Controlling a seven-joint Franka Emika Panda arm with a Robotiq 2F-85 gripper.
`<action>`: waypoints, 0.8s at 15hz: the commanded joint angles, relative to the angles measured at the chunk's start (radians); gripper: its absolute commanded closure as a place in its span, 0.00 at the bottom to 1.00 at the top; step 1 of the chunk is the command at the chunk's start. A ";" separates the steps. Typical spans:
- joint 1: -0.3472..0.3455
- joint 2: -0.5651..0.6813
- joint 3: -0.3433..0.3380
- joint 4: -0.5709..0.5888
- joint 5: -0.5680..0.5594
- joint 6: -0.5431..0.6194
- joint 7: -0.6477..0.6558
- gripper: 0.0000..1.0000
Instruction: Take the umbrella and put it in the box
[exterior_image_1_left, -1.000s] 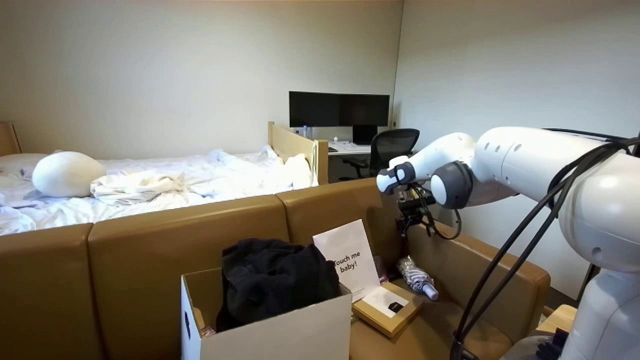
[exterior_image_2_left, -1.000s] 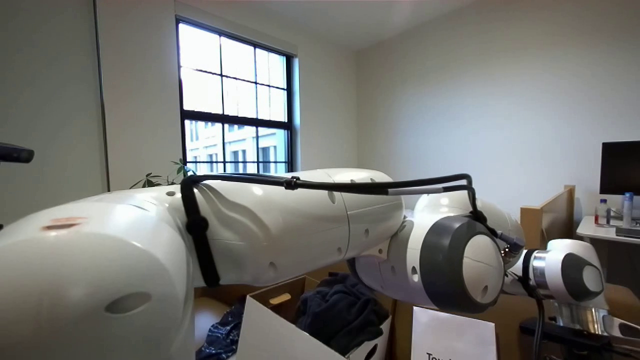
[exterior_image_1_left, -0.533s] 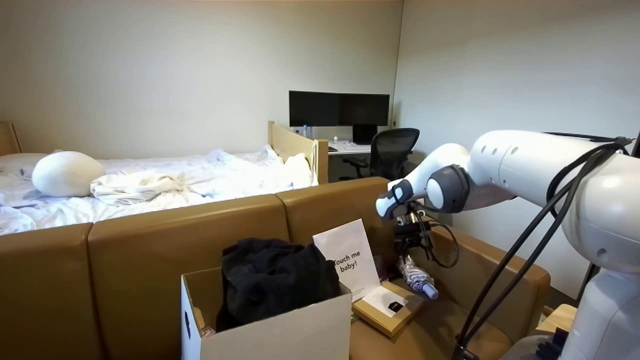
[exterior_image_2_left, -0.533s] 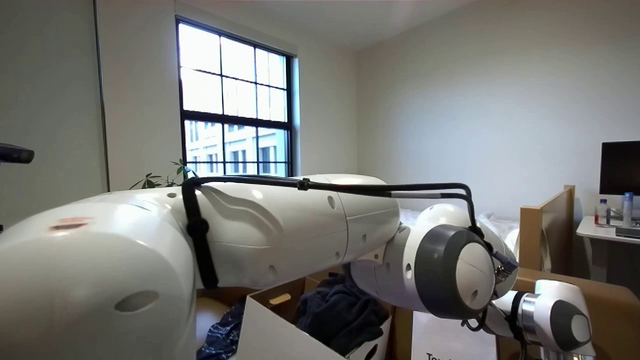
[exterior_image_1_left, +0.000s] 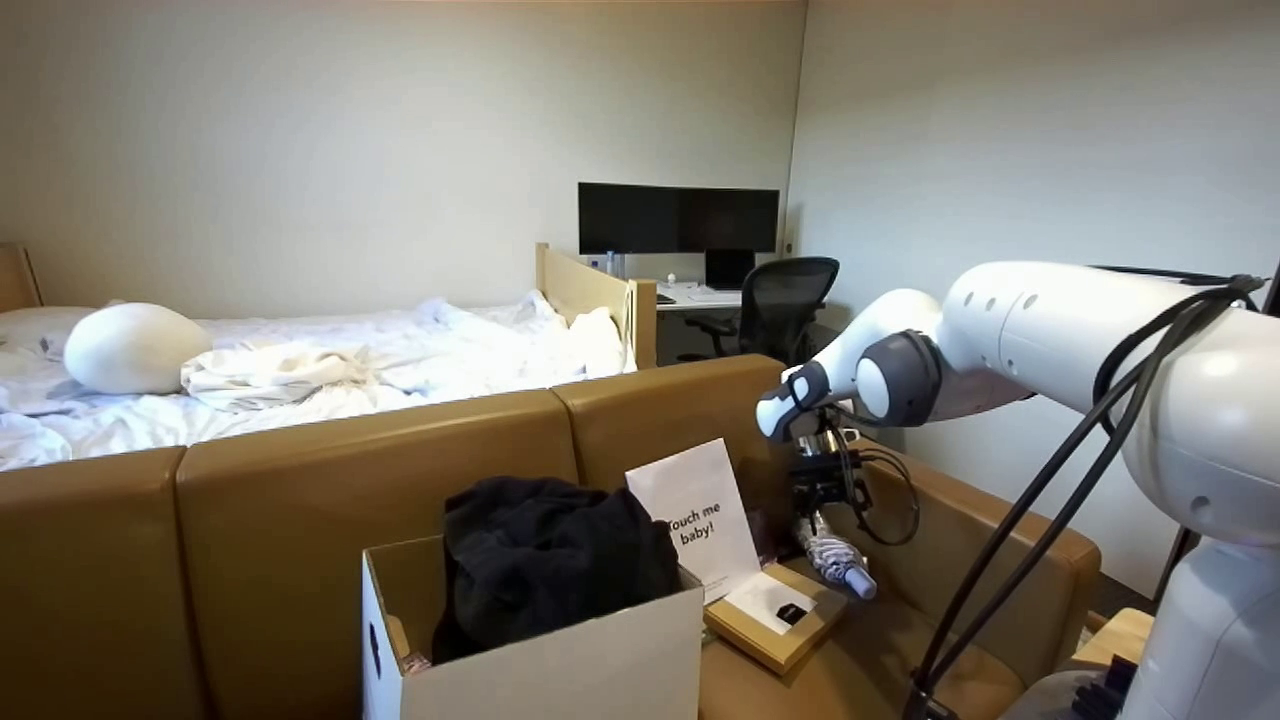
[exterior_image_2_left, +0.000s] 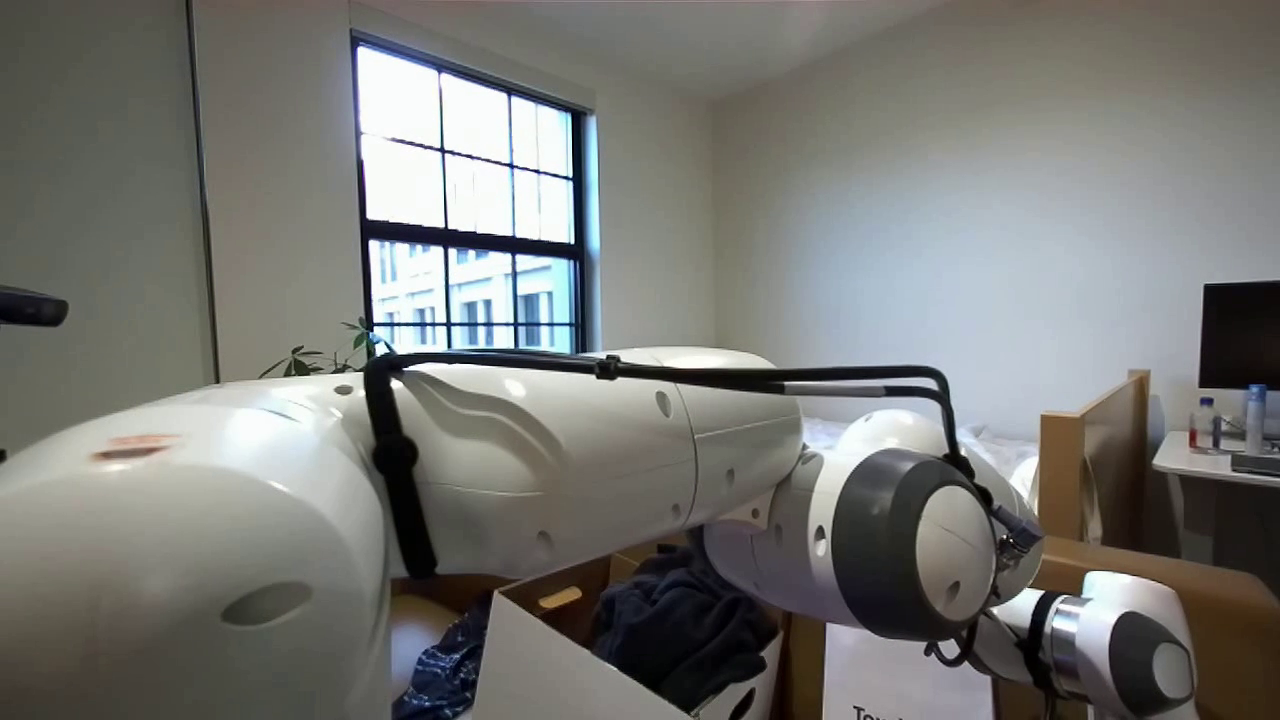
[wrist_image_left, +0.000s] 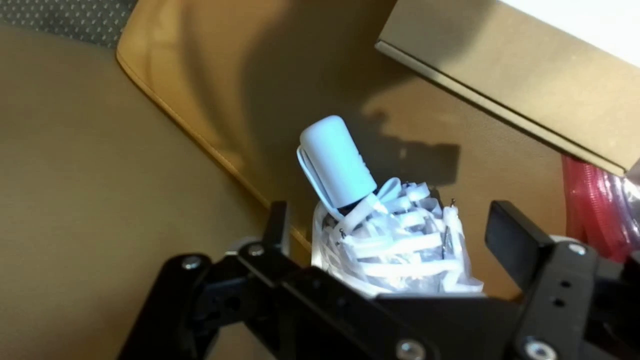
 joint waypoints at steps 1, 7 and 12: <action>0.011 0.000 -0.012 -0.015 -0.002 0.041 0.009 0.00; -0.008 0.001 -0.042 -0.073 0.015 0.245 0.125 0.00; -0.009 0.001 -0.065 -0.122 0.003 0.239 0.135 0.00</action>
